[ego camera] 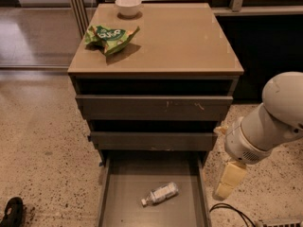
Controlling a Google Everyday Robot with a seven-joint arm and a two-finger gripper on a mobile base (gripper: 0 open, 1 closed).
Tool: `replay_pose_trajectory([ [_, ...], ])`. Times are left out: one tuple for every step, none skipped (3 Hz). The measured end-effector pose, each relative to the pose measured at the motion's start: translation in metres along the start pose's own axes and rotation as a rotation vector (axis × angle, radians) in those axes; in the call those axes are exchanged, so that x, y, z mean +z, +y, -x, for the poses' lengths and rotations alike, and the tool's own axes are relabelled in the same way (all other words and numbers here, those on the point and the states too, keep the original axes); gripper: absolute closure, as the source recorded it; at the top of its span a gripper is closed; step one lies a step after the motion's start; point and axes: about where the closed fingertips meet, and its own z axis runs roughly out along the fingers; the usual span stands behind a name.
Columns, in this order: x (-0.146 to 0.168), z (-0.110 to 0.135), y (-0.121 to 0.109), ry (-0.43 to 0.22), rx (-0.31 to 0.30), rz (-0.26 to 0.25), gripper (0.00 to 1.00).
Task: Pick blue plastic bottle from bottom drawer and place on counter
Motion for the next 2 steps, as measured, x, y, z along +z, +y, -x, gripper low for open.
replay_pose_trajectory([
  [0.000, 0.000, 0.000, 0.000, 0.000, 0.000, 0.00],
  [0.032, -0.012, 0.002, 0.009, 0.043, -0.011, 0.00],
])
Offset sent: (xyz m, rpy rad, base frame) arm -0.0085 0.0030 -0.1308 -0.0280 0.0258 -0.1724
